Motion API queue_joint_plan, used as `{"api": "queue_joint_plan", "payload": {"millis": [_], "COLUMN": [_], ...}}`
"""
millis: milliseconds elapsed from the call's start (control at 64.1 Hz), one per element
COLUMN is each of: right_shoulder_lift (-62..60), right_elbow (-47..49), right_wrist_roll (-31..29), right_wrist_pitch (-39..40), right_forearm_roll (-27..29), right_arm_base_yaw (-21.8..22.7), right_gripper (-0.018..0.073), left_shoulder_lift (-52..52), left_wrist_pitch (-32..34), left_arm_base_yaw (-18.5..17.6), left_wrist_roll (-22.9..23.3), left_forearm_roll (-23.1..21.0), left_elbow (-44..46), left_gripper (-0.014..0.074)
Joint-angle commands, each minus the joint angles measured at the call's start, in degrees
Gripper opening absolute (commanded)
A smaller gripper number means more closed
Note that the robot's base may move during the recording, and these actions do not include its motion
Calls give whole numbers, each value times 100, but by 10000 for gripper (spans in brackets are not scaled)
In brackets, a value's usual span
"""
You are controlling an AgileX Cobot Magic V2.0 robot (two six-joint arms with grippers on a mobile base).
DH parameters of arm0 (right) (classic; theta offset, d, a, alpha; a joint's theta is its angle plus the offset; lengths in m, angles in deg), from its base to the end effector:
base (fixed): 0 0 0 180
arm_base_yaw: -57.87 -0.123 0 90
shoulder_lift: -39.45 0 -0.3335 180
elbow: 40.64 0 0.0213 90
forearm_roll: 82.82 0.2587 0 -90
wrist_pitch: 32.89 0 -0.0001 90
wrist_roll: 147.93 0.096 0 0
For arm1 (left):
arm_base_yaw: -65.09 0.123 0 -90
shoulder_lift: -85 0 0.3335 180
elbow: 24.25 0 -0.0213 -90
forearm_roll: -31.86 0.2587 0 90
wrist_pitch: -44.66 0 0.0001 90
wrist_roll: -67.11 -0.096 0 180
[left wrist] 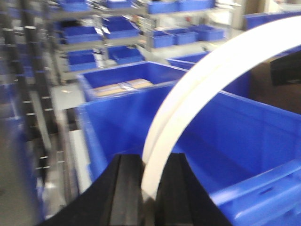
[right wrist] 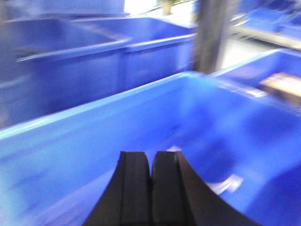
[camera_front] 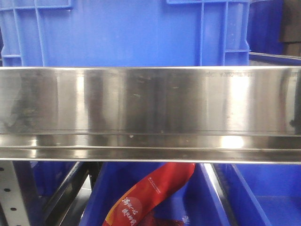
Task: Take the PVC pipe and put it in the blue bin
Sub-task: 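Open both grippers to drop the clamp into the blue bin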
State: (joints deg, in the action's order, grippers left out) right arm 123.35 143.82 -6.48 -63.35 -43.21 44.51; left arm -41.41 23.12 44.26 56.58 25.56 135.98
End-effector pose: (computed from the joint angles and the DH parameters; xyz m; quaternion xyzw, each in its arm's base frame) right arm 0.2878 0.1003 0.5012 -0.2108 0.7540 0.1831 0.5946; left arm 0.1289 -0.0532 0.4778 0.1757 0.7147 -0.1098 0.6680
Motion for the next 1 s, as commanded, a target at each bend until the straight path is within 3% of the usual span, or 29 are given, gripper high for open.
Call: {"api": "queue_joint_plan", "payload": {"millis": [0,312,546,795,873,982], "right_shoulder_lift": [-289,-1262,-1875,-2446,-2629,-2840], "right_elbow": [46,46,-11,-866,-1187,-1546], "right_wrist_roll": [-38,-38,-24,211,286,407], "right_wrist_pitch": [-504,-1484,-2075,-1847,-1619,-1150], "right_forearm_roll": [-67,-550,-562,-571,-571,-571], "right_arm_base_yaw": [16,16,16,16,16,16], "right_gripper": [-167,-167,-167,-167,-167,-167], "left_shoulder_lift": [405,1699,2615,3205,3281,3304], "left_wrist_pitch": [386,1348,1402,1640,1640,1640], "left_arm_base_yaw": [-220,-321,-321,-321,-321,-321], "left_wrist_roll": [4,4,4,4,4,15], "left_forearm_roll": [24,24,24,24,24,1], "left_elbow": [263,1009,1396,1566,1566,1566], "left_gripper": [-111,-111,-111,-106,-42,141]}}
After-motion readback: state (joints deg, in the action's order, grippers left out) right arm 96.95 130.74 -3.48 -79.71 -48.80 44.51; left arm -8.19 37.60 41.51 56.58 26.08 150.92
